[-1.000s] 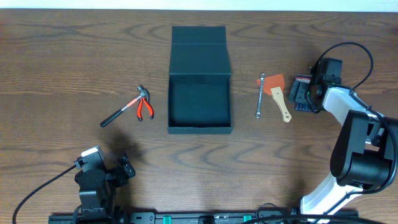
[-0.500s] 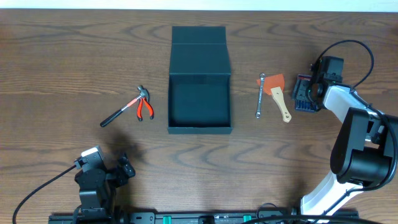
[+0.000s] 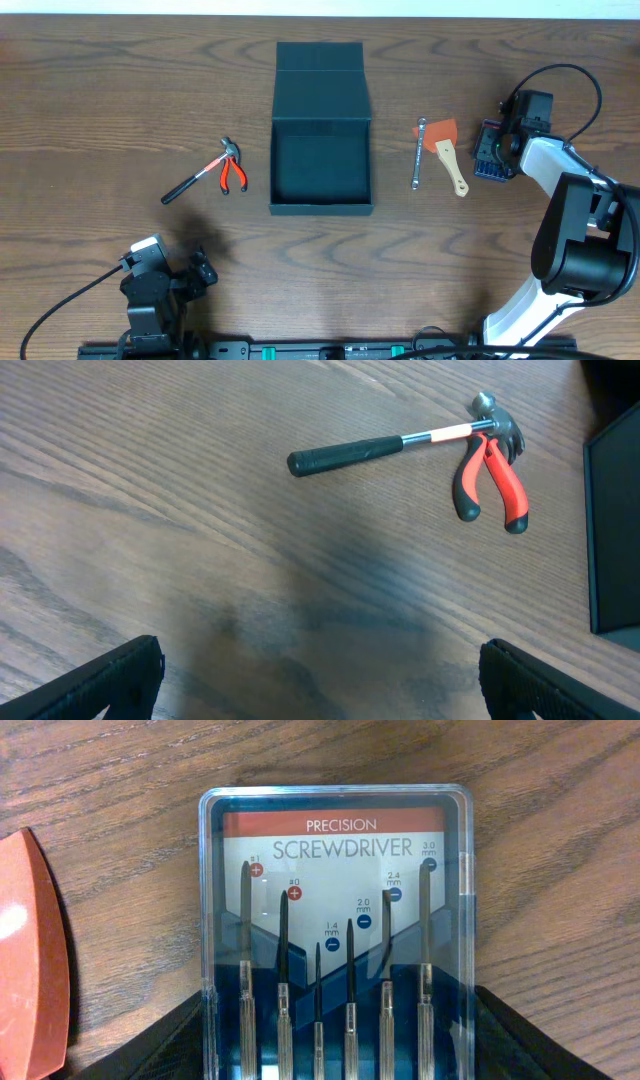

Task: Pack container
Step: 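Lower and close the right gripper on the screwdriver case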

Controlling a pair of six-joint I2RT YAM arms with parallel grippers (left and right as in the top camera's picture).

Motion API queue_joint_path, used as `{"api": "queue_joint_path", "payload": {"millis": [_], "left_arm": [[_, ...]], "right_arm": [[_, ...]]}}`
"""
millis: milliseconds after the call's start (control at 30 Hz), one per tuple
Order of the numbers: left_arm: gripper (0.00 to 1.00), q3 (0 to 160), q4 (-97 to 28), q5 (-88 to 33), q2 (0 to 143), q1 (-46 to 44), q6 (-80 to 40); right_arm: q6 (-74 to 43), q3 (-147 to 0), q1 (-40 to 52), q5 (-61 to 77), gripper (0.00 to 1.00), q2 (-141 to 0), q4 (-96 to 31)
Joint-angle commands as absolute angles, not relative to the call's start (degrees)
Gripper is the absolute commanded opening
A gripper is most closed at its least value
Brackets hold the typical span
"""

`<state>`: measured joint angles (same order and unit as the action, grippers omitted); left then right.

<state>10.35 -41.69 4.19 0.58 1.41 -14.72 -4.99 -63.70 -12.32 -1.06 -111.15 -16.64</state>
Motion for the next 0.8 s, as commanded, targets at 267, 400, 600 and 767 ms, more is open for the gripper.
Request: {"api": "queue_joint_path", "payload": {"millis": [267, 400, 600, 767], "left_arm": [[0.99, 9.4, -41.9, 3.6, 0.2, 1.7, -13.8], [0.99, 9.4, -41.9, 3.6, 0.2, 1.7, -13.8], [0.99, 9.4, -41.9, 3.6, 0.2, 1.7, -13.8], [0.99, 9.5, -41.9, 3.6, 0.2, 1.7, -13.8]], "right_arm": [[-8.2, -63.0, -12.5, 4.1, 0.52, -114.1, -17.5], [-8.7, -63.0, -12.5, 4.8, 0.48, -114.1, -17.5], [-10.7, -63.4, -12.6, 6.6, 0.44, -114.1, -17.5], [-12.3, -66.1, -12.6, 9.9, 0.43, -113.9, -19.0]]}}
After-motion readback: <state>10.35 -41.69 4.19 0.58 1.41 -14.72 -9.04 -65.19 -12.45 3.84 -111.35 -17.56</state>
